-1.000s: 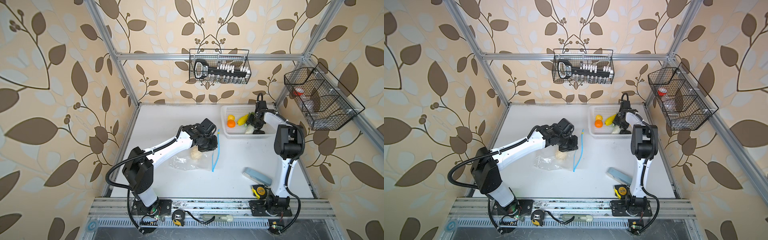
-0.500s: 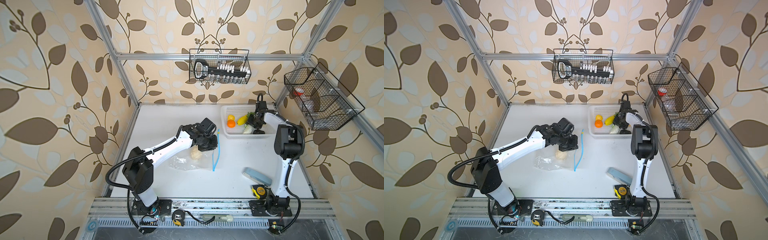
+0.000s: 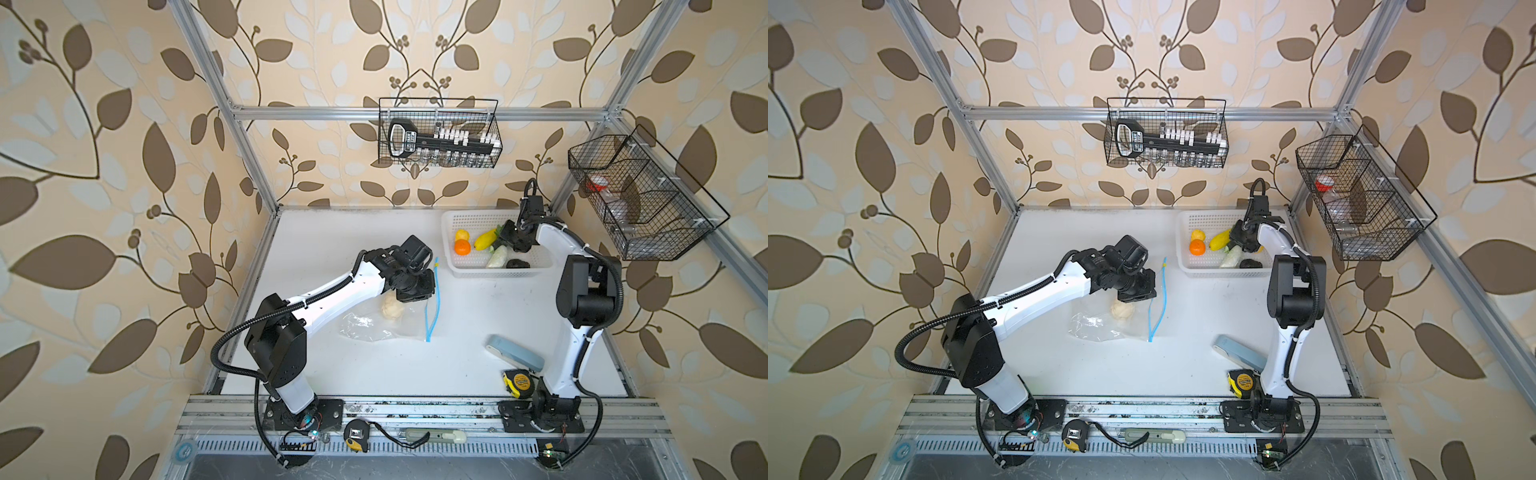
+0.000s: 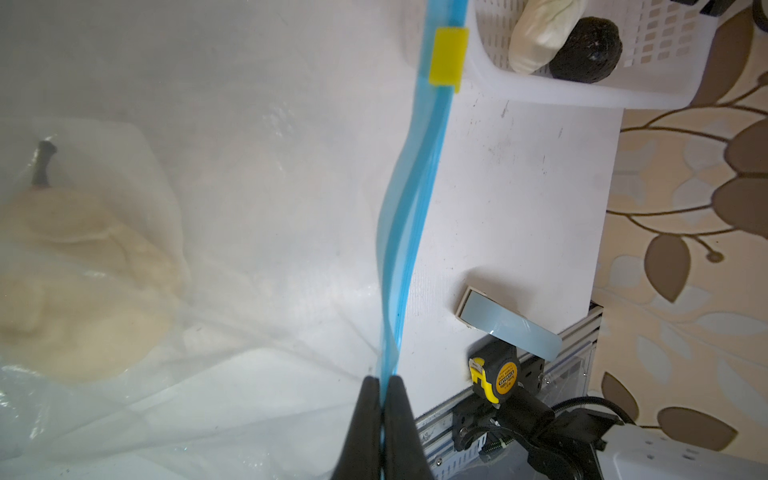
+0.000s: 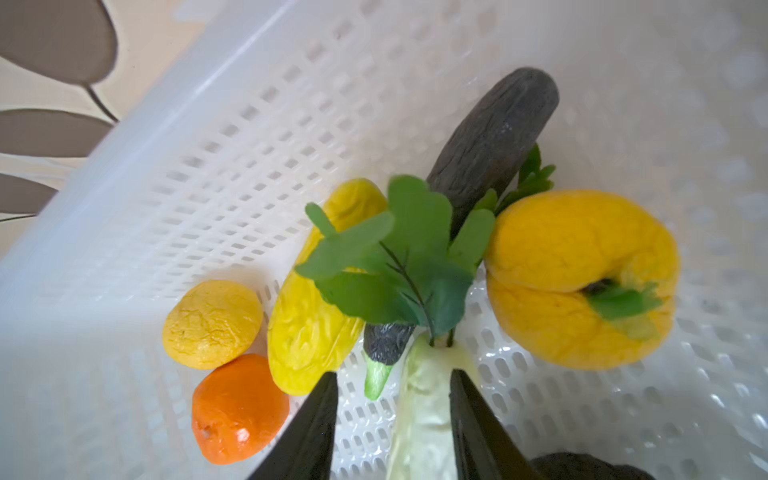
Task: Place the food in the zip-top bag and seal the zipper
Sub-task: 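Lower the right gripper onto the white bok choy stem in the basket, then close the right gripper on the bok choy and lift it from the basket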
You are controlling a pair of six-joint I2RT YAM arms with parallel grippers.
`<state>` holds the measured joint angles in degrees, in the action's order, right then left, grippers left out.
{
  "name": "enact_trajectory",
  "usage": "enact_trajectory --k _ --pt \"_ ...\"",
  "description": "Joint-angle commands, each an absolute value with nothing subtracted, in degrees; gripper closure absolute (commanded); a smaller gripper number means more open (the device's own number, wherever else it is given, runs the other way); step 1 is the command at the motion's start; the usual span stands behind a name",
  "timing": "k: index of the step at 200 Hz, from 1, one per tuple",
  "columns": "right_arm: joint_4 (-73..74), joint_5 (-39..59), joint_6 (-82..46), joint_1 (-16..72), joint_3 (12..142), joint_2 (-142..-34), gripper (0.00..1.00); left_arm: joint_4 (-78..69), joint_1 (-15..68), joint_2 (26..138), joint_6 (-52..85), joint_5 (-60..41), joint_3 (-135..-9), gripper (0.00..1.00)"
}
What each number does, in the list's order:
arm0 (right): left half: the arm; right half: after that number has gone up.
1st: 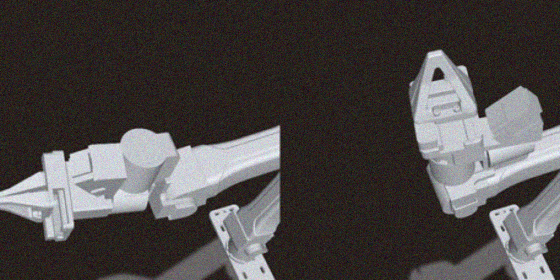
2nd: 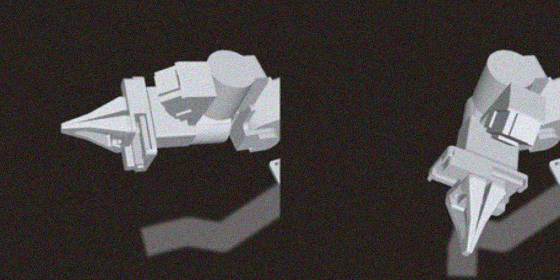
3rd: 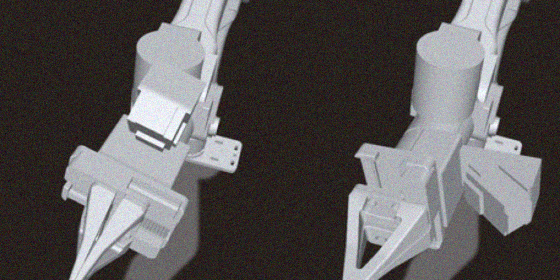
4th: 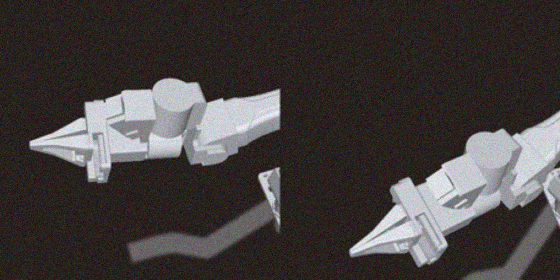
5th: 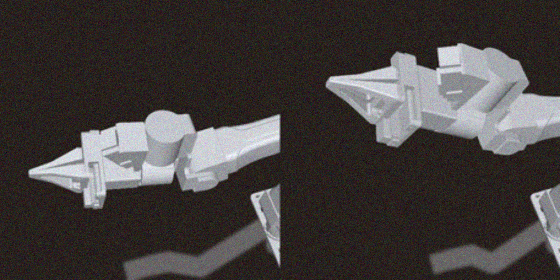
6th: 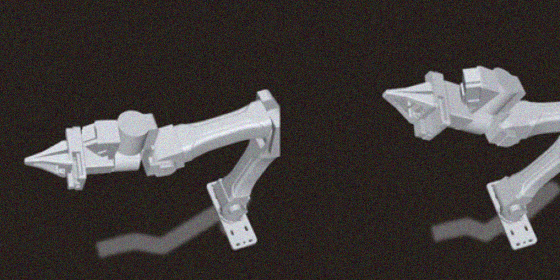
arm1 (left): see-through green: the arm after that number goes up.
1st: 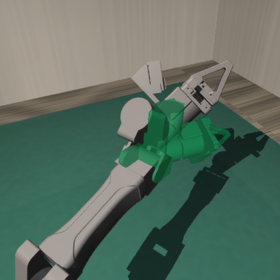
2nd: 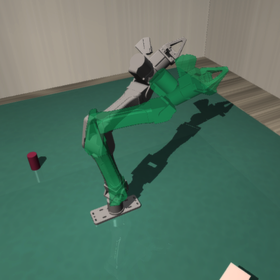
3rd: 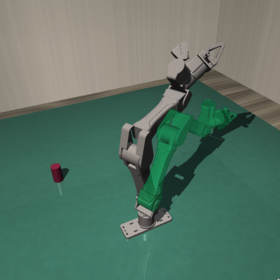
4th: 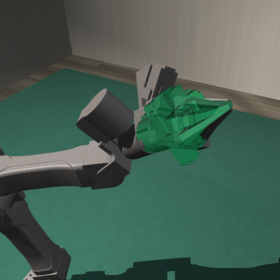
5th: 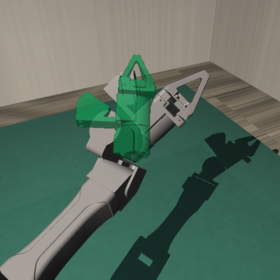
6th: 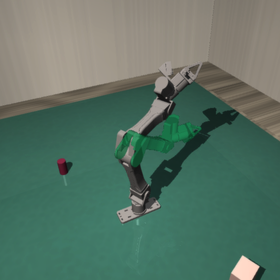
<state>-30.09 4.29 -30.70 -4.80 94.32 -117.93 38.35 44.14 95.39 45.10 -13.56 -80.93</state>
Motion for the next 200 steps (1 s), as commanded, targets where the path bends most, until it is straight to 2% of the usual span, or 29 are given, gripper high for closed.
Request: enact_trajectory --k 1,29,77,122,160,200 --pt "-32.06 2.90 -31.36 -5.01 93.27 -117.77 0.48 38.68 43.61 94.54 45.08 -14.41 -82.94 1.00" --pt "-35.14 0.39 -29.77 -4.66 93.96 -119.04 0.44 38.14 43.61 94.42 45.26 -14.50 -82.29 1.00" --pt "-36.30 -2.96 -28.04 -3.65 93.81 -120.92 0.44 37.79 43.59 94.56 45.26 -14.85 -82.18 1.00" --pt "-37.30 -0.99 -28.04 -2.64 95.00 -123.91 0.47 37.89 43.60 94.69 45.18 -14.69 -82.19 1.00" --pt "-37.16 -0.17 -28.45 -2.35 95.27 -124.84 0.43 37.81 43.60 94.92 45.18 -14.80 -82.27 1.00" --pt "-36.84 1.52 -28.91 -2.81 95.03 -124.99 0.54 37.90 43.62 94.97 45.13 -14.68 -82.32 1.00"
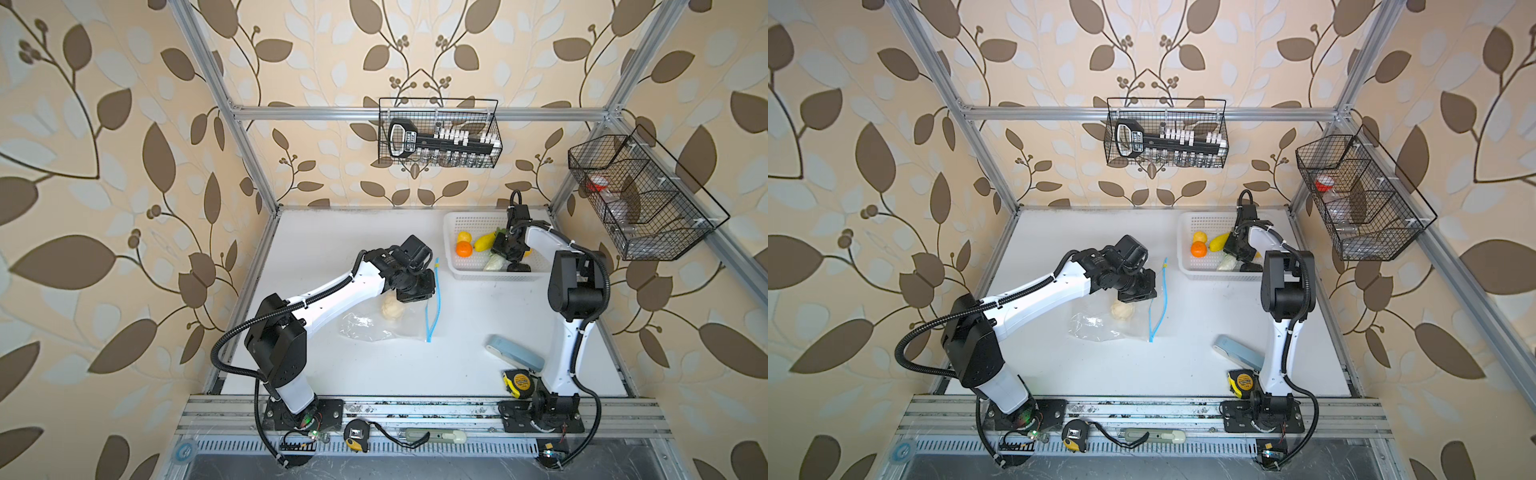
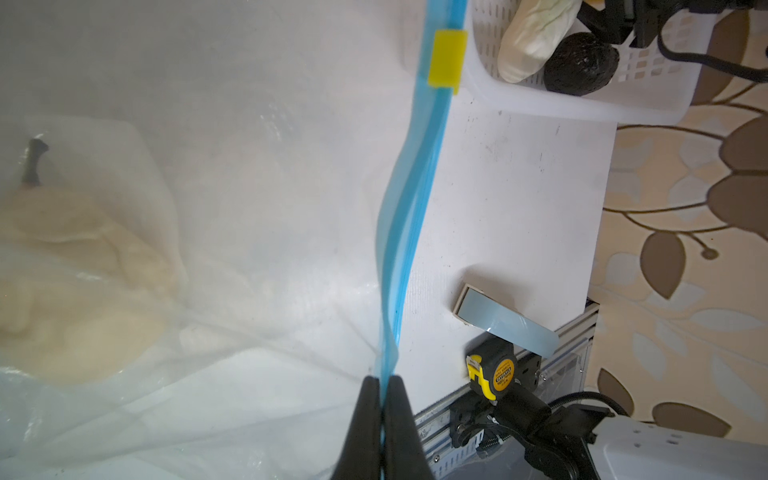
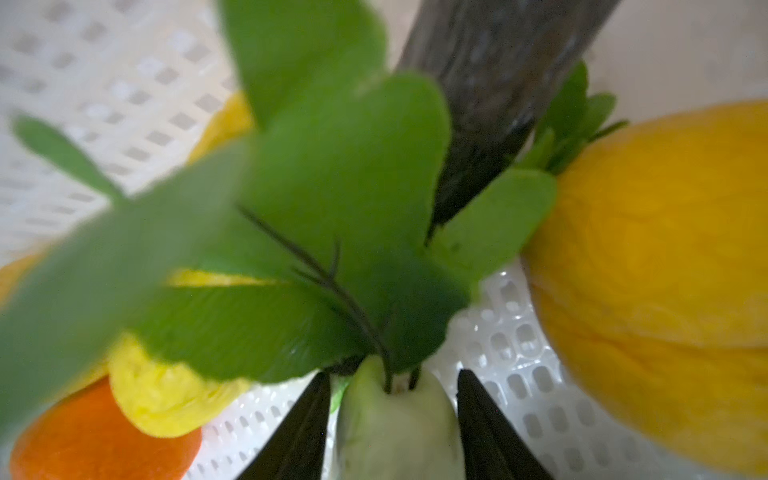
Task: Place the food in the zip-top bag and seal the zipper
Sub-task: 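Close the right gripper on the bok choy and lift it from the basket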
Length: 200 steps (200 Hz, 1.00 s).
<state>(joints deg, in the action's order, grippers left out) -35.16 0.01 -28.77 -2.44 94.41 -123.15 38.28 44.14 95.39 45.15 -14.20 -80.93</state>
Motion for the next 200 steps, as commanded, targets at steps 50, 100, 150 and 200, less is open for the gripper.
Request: enact_trajectory --k 50,100,150,200 --pt "-34.34 6.15 -30.77 -3.91 92.96 -122.38 0.62 37.97 43.60 94.92 45.17 -14.63 -82.48 1.00" --pt "-32.88 8.70 -32.77 -4.48 92.20 -118.73 0.65 37.84 43.59 95.03 45.44 -14.68 -82.34 1.00" --pt "-32.03 8.37 -33.84 -3.83 92.54 -115.30 0.67 37.79 43.65 94.68 45.53 -14.41 -82.35 1.00" --pt "-28.53 6.84 -36.25 -2.65 89.46 -110.36 0.68 37.88 43.54 94.94 46.31 -14.67 -83.31 1.00"
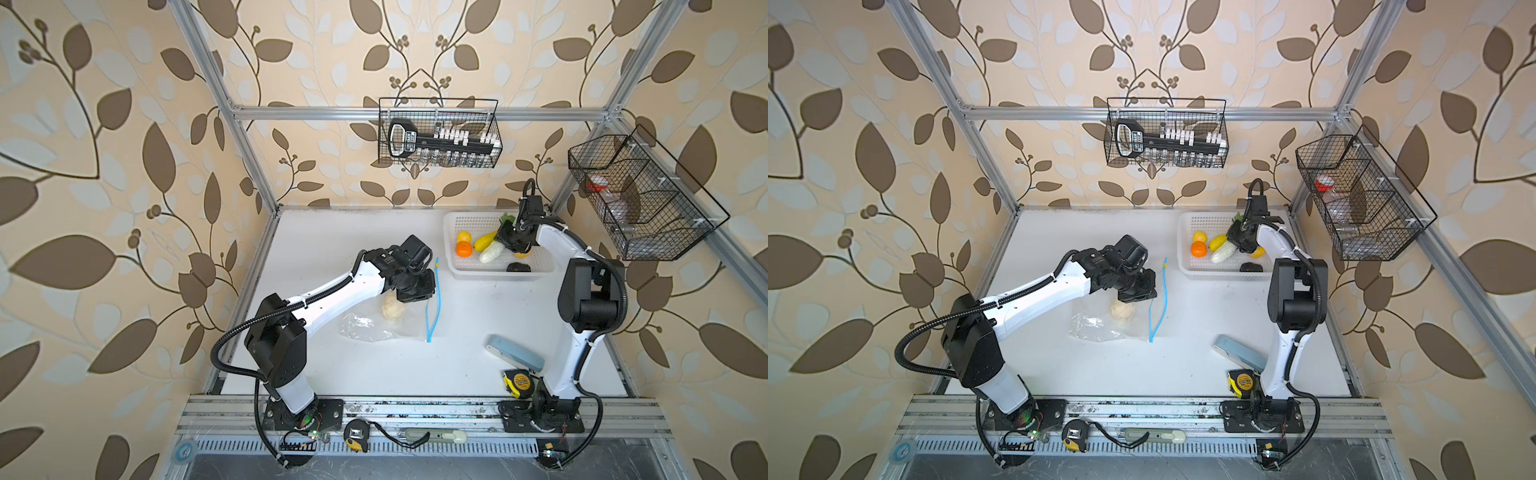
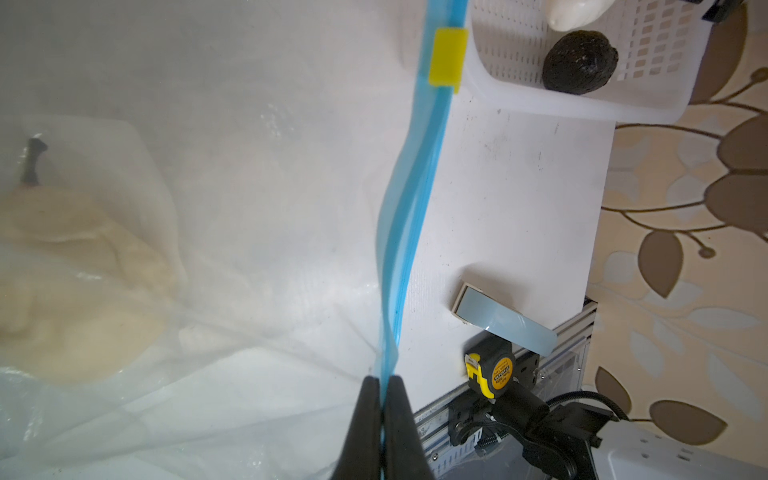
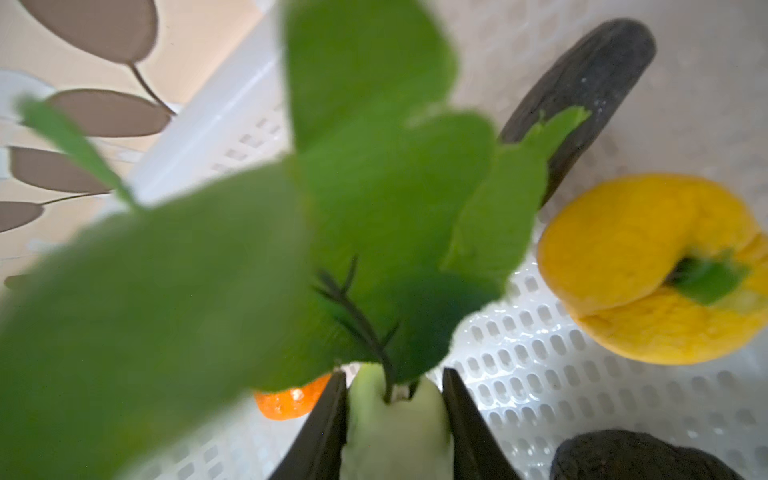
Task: Place the food in the zip-top bag and seal the zipper
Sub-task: 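Close the right gripper on the bok choy and lift it from the basket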
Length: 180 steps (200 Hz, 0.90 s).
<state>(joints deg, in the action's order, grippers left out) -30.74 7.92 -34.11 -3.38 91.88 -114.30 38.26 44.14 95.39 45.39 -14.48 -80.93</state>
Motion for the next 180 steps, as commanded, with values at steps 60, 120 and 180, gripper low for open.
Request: enact_trajectory --k 60,120,180 --pt "-25.31 1.76 -38.27 0.59 86.16 -100.36 0.69 36.33 40.39 95.55 49.98 -17.54 -84.29 1.00" --pt "-16.25 -4.93 -41.03 7.52 72.80 -82.69 0.71 33.78 37.23 94.57 54.67 -19.40 -84.29 1.00" --pt "-8.89 -11.78 -41.24 20.27 64.24 -71.56 0.72 31.16 35.52 92.19 58.51 -19.95 -83.23 1.00"
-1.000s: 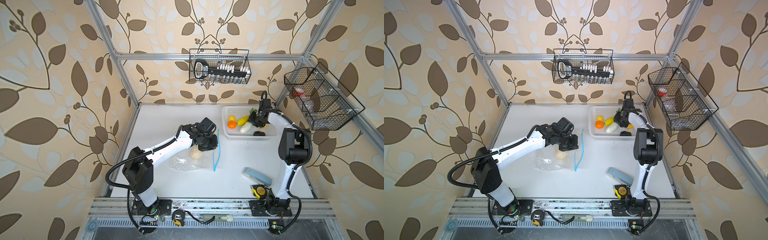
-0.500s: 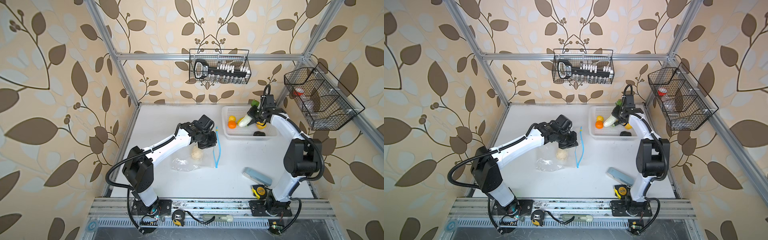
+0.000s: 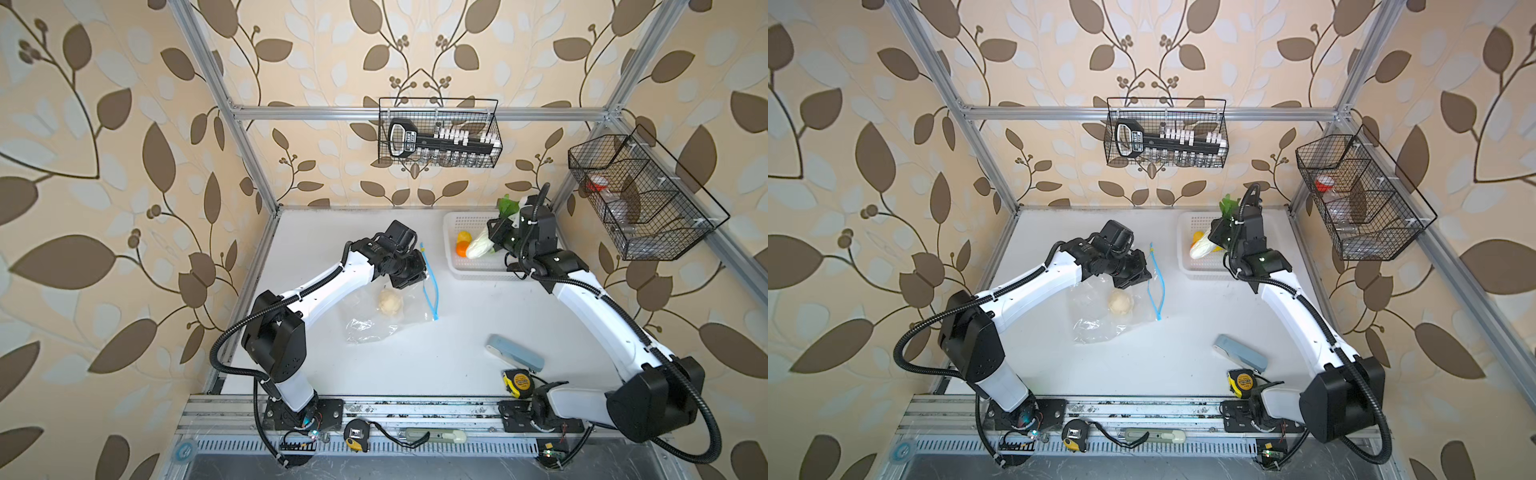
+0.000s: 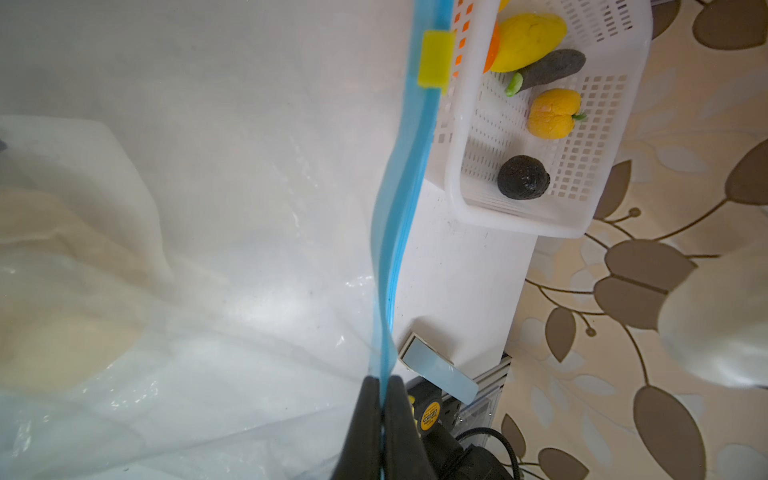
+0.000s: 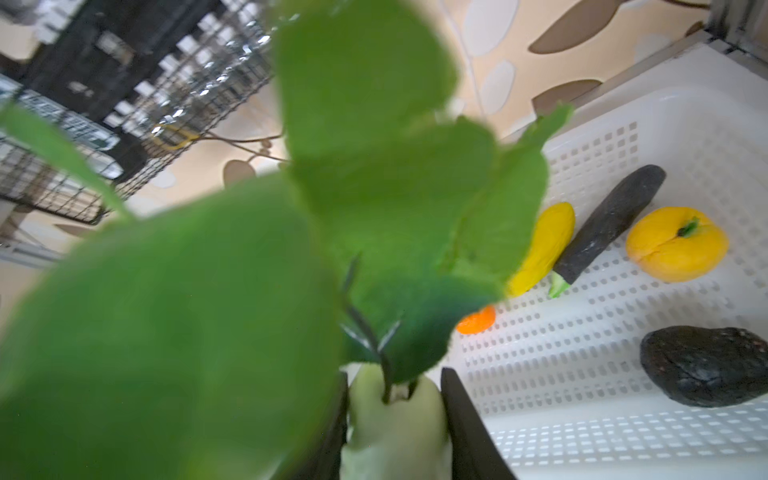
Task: Place the food in the zip-top bag and seal the zipper
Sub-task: 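Close the right gripper on the bok choy and lift it from the basket, then carry the bok choy with the right gripper to the bag mouth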
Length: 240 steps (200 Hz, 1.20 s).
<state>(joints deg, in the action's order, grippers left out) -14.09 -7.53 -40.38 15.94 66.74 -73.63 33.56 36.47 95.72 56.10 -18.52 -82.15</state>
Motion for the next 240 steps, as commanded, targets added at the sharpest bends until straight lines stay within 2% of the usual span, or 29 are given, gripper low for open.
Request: enact_trajectory --k 1,44,104,240 --pt "-8.79 -11.87 -41.23 20.46 64.25 -71.46 0.72 31.14 35.47 92.15 58.56 -19.95 -83.23 1.00" --pt "-6.29 -16.19 -39.92 28.65 61.29 -70.97 0.73 30.96 34.65 90.58 59.33 -19.26 -83.16 1.00" --pt "-4.00 -18.70 -39.97 35.38 59.49 -74.49 0.73 30.24 34.25 89.48 59.94 -19.07 -82.63 1.00" --pt "9.40 -29.68 -44.49 39.79 59.93 -83.93 0.74 27.50 34.20 87.72 61.60 -19.99 -79.79 1.00"
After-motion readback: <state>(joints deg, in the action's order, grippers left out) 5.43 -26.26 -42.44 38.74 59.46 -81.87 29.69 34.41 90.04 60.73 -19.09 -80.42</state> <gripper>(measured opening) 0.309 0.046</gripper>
